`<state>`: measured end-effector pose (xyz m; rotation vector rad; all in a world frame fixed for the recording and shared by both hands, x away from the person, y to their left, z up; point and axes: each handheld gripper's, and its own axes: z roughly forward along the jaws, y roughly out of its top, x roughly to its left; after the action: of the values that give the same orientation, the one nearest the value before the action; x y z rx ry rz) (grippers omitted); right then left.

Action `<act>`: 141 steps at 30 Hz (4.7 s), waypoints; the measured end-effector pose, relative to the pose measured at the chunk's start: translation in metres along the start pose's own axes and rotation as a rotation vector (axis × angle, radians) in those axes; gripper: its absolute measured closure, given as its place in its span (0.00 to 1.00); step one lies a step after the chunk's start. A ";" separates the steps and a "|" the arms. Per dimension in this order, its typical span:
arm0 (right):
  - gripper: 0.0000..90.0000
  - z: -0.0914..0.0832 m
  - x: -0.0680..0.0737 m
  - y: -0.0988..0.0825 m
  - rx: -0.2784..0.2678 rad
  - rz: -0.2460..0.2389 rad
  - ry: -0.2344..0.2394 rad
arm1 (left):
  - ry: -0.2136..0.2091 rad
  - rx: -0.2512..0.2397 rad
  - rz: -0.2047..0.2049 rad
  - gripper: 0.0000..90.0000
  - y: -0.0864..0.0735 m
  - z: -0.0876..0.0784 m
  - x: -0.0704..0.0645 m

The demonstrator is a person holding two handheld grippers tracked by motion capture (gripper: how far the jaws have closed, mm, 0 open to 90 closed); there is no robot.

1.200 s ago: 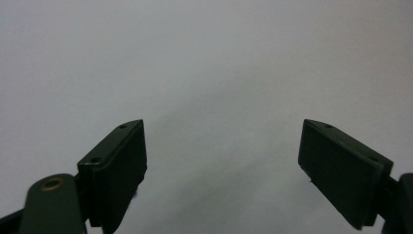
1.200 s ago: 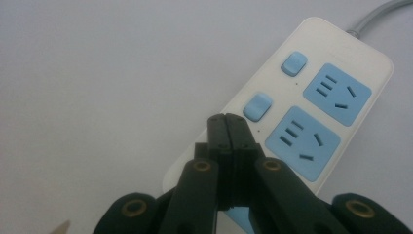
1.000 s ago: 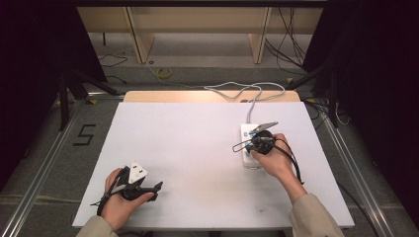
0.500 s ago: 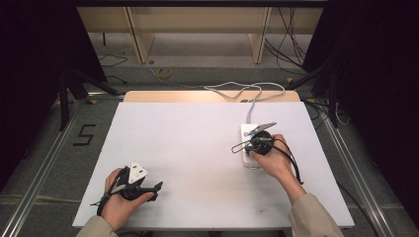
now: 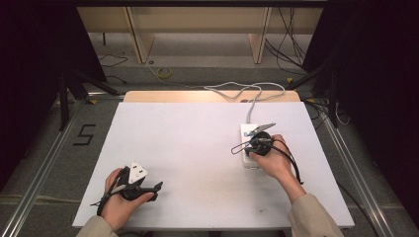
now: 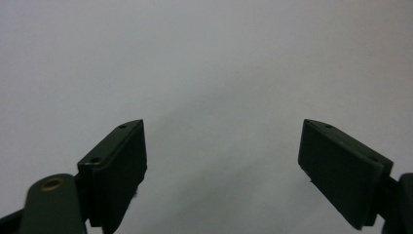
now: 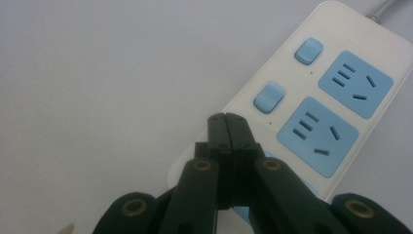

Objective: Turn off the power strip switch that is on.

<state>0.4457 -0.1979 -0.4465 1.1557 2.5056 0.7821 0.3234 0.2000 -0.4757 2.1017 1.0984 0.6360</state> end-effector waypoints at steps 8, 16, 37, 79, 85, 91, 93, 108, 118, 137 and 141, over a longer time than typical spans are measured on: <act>1.00 0.000 0.001 0.000 0.000 -0.004 -0.009 | -0.001 0.000 0.000 0.20 0.000 0.000 -0.001; 1.00 0.000 0.003 0.001 0.006 -0.016 -0.023 | -0.001 0.000 0.000 0.20 0.000 0.000 0.000; 1.00 0.000 0.005 -0.001 0.009 -0.016 -0.035 | -0.005 0.004 0.001 0.20 0.000 0.001 0.000; 0.93 -0.023 0.007 -0.018 -0.064 -0.012 0.037 | -0.004 0.005 -0.007 0.20 -0.001 0.001 -0.001; 0.90 -0.028 0.008 -0.023 -0.072 -0.016 0.037 | -0.004 0.004 -0.011 0.20 -0.001 0.001 -0.001; 0.87 -0.032 0.009 -0.030 -0.071 -0.016 0.044 | -0.004 0.006 -0.009 0.20 -0.001 0.001 -0.001; 0.86 -0.034 0.009 -0.032 -0.073 -0.013 0.043 | -0.004 0.005 -0.010 0.20 -0.001 0.001 -0.001; 0.76 -0.043 0.007 -0.053 -0.087 -0.006 0.046 | -0.005 0.005 -0.012 0.20 -0.002 0.001 -0.001; 0.66 -0.047 0.008 -0.066 -0.111 -0.008 0.036 | -0.004 0.006 -0.011 0.20 -0.002 0.001 -0.001; 0.51 -0.053 0.006 -0.092 -0.176 0.010 0.053 | -0.003 0.010 -0.017 0.20 -0.003 0.001 0.000; 0.48 -0.054 0.007 -0.095 -0.187 0.006 0.057 | -0.001 0.012 -0.019 0.19 -0.003 0.002 0.001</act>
<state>0.3581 -0.2627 -0.4574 1.0919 2.4135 1.0394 0.3235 0.2012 -0.4789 2.0988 1.1226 0.6213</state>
